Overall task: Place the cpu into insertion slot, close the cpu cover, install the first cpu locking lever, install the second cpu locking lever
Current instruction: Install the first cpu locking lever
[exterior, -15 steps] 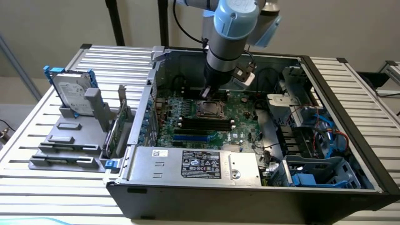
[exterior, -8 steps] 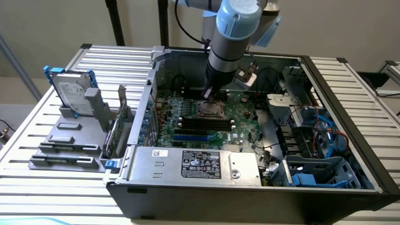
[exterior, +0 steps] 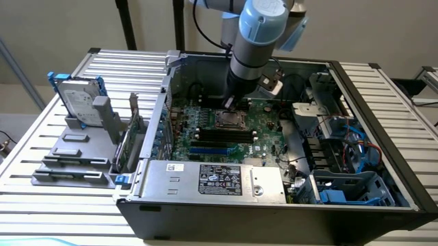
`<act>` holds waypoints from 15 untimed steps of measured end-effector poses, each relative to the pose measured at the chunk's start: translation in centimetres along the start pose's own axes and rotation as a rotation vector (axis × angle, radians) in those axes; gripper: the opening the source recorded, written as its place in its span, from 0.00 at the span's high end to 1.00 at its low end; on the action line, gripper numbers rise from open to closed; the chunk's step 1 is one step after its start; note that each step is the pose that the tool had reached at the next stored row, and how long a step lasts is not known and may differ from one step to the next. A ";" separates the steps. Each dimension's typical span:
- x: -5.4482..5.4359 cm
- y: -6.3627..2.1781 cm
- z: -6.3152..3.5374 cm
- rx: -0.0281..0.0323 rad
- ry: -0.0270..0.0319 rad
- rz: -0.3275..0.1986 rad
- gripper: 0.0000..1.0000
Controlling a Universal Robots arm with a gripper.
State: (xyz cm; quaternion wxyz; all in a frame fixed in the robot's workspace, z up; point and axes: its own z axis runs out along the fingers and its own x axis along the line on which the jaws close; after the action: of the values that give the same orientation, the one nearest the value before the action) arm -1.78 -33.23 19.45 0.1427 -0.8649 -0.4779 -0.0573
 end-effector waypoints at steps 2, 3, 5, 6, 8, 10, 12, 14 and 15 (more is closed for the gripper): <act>0.0 0.04 0.05 0.0002 0.0001 0.000 0.89; 0.0 0.06 0.07 0.0003 0.0003 0.000 0.89; 0.0 0.09 0.12 0.0011 0.0014 0.000 0.89; 0.0 0.10 0.15 0.0018 0.0026 0.000 0.89; 0.0 0.12 0.18 0.0034 0.0051 0.000 0.89; 0.0 0.14 0.20 0.0055 0.0084 0.000 0.89; 0.0 0.14 0.21 0.0088 0.0137 -0.001 0.89; 0.0 0.15 0.21 0.0121 0.0190 -0.001 0.89; 0.0 0.15 0.21 0.0135 0.0212 -0.001 0.89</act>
State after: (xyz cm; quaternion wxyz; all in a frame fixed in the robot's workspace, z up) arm -1.66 -33.23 19.22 0.1535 -0.8630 -0.4772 -0.0634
